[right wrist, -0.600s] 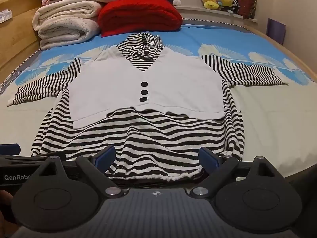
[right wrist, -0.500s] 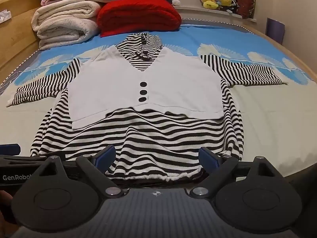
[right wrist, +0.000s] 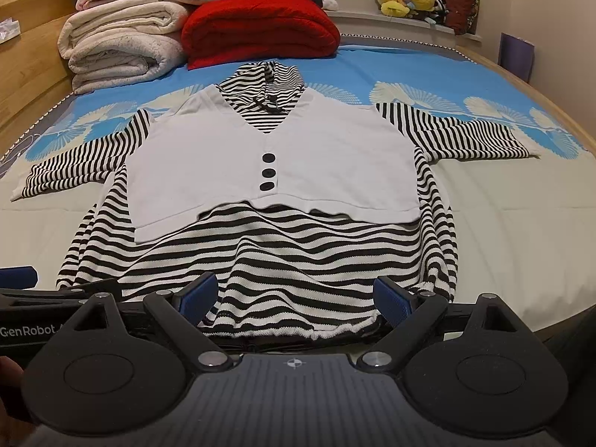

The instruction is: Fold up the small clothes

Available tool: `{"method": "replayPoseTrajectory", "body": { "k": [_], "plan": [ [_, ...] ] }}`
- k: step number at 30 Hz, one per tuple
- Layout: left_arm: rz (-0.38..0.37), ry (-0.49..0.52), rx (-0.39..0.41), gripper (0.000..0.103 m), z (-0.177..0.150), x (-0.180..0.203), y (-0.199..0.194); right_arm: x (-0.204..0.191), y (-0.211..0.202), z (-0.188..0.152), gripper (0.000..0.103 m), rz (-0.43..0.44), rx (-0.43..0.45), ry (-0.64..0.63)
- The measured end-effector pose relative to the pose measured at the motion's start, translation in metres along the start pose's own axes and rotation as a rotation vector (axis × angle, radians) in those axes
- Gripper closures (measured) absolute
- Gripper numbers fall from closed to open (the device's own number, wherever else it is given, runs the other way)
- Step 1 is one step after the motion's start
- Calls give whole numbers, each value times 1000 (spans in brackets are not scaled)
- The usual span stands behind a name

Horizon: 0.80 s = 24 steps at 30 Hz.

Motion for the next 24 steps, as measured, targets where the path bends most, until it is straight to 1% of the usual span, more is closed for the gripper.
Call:
{"method": "replayPoseTrajectory", "body": {
  "k": [12,15,24],
  "plan": [
    [-5,-3,-2,0,1,-2,1,-3,2,0,12,-3,0,-4],
    [-17,-12,7,0,2,-2,0,-3,2,0,12,-3,0,-4],
    [-3,4,11,0,2,-1,0,-3,2,0,12,-4,1,-4]
  ]
}}
Point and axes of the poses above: each gripper's, at about its wrist camera, not at the fingertips, and y roughly the way its jaws point, x to its right, z to its top, the point moved 3 cm from there along y, roughly the way its jaws point
